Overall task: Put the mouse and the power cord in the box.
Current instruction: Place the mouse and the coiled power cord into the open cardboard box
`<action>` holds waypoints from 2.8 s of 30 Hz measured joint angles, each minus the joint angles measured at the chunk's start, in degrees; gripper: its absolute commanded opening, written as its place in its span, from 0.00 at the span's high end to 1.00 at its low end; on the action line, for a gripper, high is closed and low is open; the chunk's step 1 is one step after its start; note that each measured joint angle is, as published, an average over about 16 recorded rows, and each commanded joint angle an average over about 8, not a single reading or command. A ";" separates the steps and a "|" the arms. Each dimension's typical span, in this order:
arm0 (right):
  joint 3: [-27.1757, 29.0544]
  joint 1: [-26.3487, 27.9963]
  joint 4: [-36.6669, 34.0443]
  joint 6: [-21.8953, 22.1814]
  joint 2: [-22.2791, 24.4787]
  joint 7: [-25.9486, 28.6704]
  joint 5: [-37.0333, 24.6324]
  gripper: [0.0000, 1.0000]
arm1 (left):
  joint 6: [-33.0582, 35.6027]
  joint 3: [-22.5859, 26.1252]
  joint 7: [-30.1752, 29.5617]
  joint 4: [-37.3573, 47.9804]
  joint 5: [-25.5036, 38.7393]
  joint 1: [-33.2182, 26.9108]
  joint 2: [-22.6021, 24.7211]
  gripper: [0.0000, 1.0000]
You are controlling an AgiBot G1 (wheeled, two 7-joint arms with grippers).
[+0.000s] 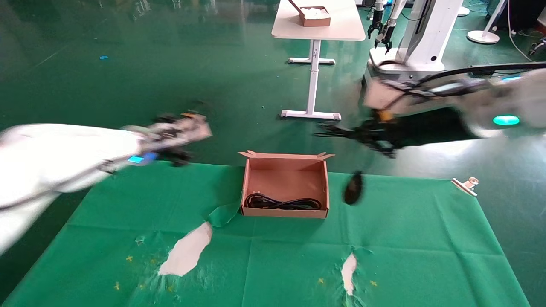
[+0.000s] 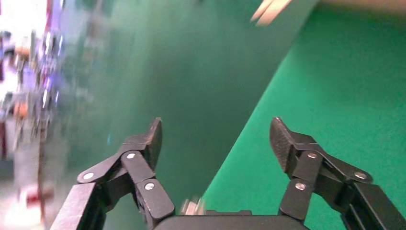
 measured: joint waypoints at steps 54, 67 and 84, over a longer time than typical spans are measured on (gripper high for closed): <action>-12.91 -3.71 -28.22 23.48 -19.98 -18.14 9.72 0.00 | 1.69 -0.99 2.25 0.23 -2.19 -1.85 -5.80 0.00; -8.99 -8.12 -22.55 19.15 -15.04 -17.00 16.15 0.00 | 1.69 -0.99 2.25 0.20 -2.18 -1.83 -5.79 0.00; 0.47 -19.21 -8.63 8.62 -2.74 -14.07 32.31 0.00 | 2.39 -1.79 2.52 -0.36 -3.05 -1.27 -6.17 0.00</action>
